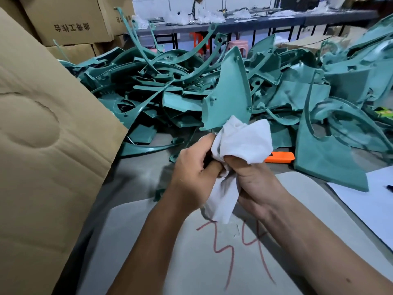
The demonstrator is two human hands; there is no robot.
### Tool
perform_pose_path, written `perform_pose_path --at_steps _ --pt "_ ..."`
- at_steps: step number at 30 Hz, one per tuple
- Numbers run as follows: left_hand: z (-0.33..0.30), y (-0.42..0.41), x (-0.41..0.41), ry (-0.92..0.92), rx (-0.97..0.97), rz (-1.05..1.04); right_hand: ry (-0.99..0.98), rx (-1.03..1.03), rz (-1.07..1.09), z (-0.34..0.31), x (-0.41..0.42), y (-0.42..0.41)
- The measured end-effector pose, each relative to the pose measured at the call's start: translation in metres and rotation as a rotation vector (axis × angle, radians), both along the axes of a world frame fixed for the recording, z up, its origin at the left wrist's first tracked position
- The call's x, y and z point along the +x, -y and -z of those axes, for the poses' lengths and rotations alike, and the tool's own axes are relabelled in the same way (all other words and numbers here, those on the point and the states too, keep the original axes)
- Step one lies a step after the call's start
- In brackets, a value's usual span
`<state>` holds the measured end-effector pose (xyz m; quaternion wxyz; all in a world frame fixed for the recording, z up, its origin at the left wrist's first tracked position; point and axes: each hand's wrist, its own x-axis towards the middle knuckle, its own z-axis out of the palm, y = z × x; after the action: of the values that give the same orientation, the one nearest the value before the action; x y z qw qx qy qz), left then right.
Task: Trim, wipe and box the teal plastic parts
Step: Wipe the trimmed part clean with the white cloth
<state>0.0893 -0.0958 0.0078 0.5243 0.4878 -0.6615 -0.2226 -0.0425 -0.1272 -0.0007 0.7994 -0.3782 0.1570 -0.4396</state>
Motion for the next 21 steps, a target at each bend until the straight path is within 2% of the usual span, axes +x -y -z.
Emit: perform_pose_path --at_steps 2,4,7,11,14,15,16,18,19,21 --pt "0.0 0.0 0.006 -0.015 0.034 0.045 0.034 0.032 -0.049 0.003 0.003 0.0" --pt "-0.001 -0.003 0.014 -0.122 0.121 0.125 0.087 0.105 -0.037 0.002 0.002 0.007" --pt "-0.002 -0.007 0.021 -0.23 0.24 0.23 -0.059 0.142 0.227 0.0 -0.011 0.026" --pt "-0.009 -0.012 0.028 -0.269 0.322 0.264 -0.265 0.007 0.442 0.005 -0.026 0.039" --pt "-0.009 -0.015 0.041 -0.243 0.407 0.242 -0.417 -0.087 0.849 0.004 -0.044 0.054" --pt "-0.008 -0.016 0.043 -0.219 0.41 0.217 -0.445 -0.128 0.919 0.002 -0.049 0.057" --pt "-0.007 -0.016 0.044 -0.212 0.414 0.193 -0.422 -0.183 0.901 0.001 -0.053 0.058" --pt "-0.006 -0.014 0.044 -0.208 0.423 0.188 -0.392 -0.307 0.643 -0.001 -0.051 0.049" --pt "-0.004 -0.014 0.045 -0.208 0.422 0.196 -0.45 -0.393 0.493 -0.002 -0.048 0.043" --pt "-0.001 -0.014 0.05 -0.178 0.398 0.146 -0.514 -0.459 0.343 -0.001 -0.045 0.04"
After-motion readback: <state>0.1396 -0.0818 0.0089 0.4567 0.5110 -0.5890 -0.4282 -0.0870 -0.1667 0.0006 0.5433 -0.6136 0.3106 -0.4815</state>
